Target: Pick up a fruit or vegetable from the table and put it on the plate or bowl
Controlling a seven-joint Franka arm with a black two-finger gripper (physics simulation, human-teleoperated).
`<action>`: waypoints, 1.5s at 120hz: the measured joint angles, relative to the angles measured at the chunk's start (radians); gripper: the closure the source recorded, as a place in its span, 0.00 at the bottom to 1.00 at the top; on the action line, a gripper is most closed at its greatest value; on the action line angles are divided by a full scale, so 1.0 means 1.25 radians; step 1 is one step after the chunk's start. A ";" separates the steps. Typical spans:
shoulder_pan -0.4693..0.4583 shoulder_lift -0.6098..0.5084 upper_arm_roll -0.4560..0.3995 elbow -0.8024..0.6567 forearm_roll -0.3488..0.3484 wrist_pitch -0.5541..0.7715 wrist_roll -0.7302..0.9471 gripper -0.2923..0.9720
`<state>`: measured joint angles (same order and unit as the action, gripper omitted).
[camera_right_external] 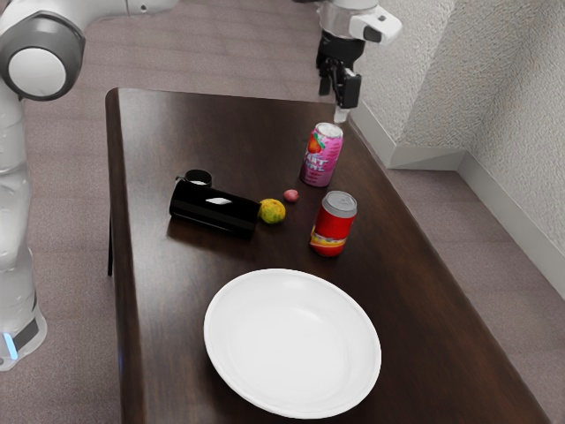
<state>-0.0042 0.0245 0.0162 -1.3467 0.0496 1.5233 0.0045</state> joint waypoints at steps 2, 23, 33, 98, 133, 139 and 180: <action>0.003 0.000 0.000 0.001 0.001 -0.001 0.000 0.23; 0.037 0.000 0.000 0.013 0.007 -0.011 0.003 0.23; 0.053 0.002 0.000 0.045 0.008 -0.024 0.005 0.23; 0.107 0.092 -0.087 0.178 0.014 -0.136 0.006 0.23; 0.081 0.000 -0.086 -0.098 0.016 -0.032 0.018 0.23; 0.081 -0.059 -0.086 -0.213 0.016 0.014 0.025 0.23; 0.079 -0.158 -0.084 -0.468 0.017 0.239 0.063 0.23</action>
<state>0.0944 -0.1733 -0.0889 -1.9321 0.0703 1.8217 0.0836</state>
